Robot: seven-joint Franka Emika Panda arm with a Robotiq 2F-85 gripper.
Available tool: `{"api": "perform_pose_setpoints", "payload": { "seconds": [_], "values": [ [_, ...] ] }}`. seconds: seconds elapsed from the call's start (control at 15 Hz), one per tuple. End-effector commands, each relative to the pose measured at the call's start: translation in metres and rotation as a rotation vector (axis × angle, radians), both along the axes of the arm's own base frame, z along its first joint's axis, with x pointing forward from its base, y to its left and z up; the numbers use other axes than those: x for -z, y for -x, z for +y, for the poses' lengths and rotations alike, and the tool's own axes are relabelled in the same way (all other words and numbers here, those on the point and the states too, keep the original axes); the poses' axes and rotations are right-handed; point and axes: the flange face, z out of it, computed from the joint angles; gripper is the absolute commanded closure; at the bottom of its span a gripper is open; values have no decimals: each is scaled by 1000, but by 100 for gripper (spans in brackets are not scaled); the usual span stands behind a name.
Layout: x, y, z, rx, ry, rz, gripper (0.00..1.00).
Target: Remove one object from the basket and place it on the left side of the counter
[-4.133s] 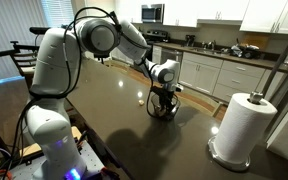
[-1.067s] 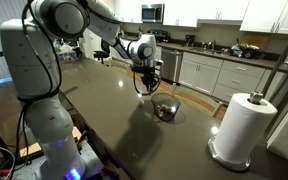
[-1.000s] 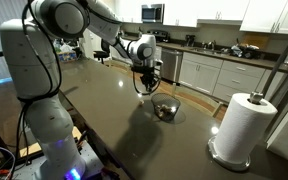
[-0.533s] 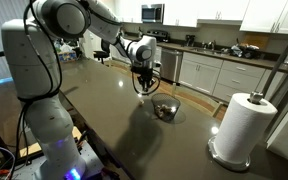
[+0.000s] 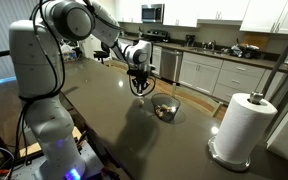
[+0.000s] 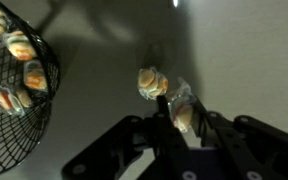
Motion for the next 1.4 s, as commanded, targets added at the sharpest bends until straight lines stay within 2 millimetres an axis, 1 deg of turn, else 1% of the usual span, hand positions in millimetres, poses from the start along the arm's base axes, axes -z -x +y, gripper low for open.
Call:
{"api": "perform_pose_setpoints", "payload": {
  "seconds": [0.0,0.2,0.53,0.6,0.67,0.73,0.8,1.13,1.27,1.33],
  "values": [
    [0,-1,6,-45,-21,16,90],
    [3,0,12,-67,-19,24,90],
    [7,-1,15,-73,-19,35,90],
    [7,-1,14,-72,-16,38,76],
    [8,-1,14,-71,-16,40,49],
    [8,-1,14,-71,-16,41,50],
    [8,-1,13,-71,-17,42,48],
    [8,-1,12,-69,-21,42,18],
    [8,-2,12,-67,-21,42,3],
    [8,-2,11,-66,-21,42,1]
  ]
}}
